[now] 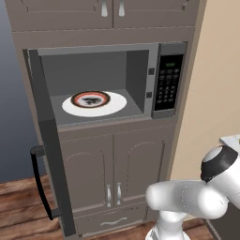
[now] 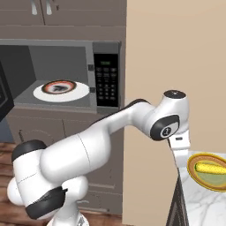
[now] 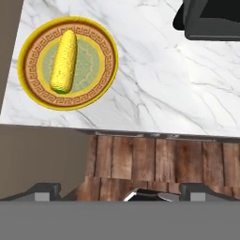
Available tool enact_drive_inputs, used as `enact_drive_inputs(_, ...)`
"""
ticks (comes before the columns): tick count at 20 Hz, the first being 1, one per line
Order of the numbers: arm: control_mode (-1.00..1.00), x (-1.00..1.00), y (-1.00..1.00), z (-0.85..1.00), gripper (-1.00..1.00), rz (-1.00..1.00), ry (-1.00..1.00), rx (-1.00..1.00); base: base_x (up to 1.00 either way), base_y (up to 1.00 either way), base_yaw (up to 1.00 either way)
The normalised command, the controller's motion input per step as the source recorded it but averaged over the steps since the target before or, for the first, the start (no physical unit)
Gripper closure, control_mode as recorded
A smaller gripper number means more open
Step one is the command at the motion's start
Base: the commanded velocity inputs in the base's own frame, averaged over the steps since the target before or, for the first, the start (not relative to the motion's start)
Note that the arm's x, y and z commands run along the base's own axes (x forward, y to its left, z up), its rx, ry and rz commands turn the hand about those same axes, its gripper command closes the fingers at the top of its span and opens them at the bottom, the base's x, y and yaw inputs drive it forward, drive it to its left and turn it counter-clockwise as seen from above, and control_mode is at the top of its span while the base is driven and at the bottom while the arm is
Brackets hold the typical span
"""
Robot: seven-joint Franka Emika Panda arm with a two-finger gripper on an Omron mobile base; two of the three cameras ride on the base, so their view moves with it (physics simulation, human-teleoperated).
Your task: Pick the corn from the counter and place it in the microwave. Then turn on the microwave.
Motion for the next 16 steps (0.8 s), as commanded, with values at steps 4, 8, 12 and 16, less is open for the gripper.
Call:
enact_drive_inputs(4, -1.0, 0.18, -0.06, -0.14, -1.0, -0.01, 0.0, 0.01, 0.0, 0.0, 0.0)
enact_drive_inputs(8, -1.0, 0.22, -0.11, -0.15, -1.0, -0.03, 0.0, 0.0, 0.0, 0.0, 0.0)
enact_drive_inputs(12, -1.0, 0.19, -0.16, -0.14, -1.0, -0.05, 0.02, 0.0, 0.0, 0.0, 0.0)
enact_drive_inputs(16, -1.0, 0.11, -0.21, -0.09, -1.0, -0.05, 0.0, 0.0, 0.0, 0.0, 0.0)
